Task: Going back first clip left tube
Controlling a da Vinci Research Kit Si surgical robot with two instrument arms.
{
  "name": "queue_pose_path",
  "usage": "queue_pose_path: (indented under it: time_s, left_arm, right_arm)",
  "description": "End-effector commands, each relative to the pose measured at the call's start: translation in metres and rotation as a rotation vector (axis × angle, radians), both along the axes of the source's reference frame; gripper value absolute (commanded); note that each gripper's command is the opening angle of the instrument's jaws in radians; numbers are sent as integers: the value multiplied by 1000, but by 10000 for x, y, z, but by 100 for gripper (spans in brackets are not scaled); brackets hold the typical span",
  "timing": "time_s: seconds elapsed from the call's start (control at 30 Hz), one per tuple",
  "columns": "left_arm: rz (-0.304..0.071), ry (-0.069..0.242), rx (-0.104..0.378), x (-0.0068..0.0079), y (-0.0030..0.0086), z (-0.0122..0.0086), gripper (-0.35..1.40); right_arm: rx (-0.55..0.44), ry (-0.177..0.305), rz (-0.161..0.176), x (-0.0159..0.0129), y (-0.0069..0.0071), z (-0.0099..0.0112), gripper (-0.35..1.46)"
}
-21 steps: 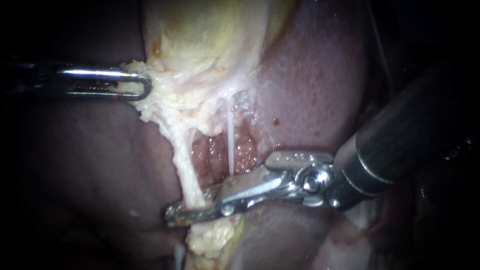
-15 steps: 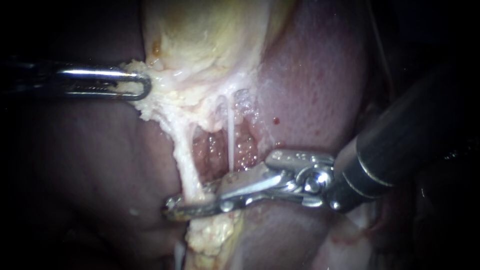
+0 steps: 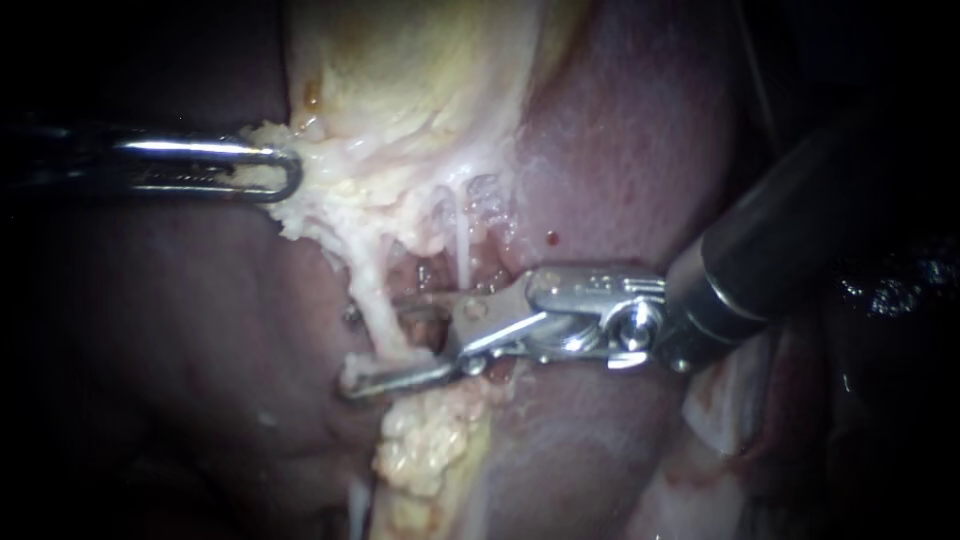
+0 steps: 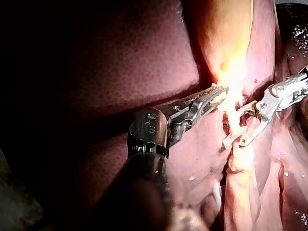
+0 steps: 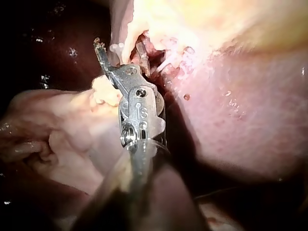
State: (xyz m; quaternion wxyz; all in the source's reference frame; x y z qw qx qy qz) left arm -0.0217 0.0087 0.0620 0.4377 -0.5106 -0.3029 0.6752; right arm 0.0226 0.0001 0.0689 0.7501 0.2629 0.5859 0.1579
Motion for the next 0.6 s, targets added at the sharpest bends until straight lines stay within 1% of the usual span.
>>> queue_pose_path:
  time_s: [0.03,0.07,0.17,0.27,0.4,0.53,0.6]
  left_arm:
    - [0,0,0,0,0,0,-35]
    - [0,0,0,0,0,0,-35]
    - [0,0,0,0,0,0,-35]
    - [0,0,-1,1,0,0,-35]
    - [1,0,-1,2,-1,0,-35]
    - [1,0,-1,2,-1,0,-35]
    - [1,0,-1,2,-1,0,-35]
  right_arm:
    - [-12,-5,-4,-1,0,0,50]
    - [-23,-12,-8,-4,0,-1,50]
    - [-61,-11,-18,-11,0,-4,50]
    - [-89,0,-28,-25,5,-13,50]
    - [-137,22,-47,-56,16,-32,50]
    - [-160,18,-32,-92,26,-49,50]
    - [-173,15,-26,-107,28,-54,50]
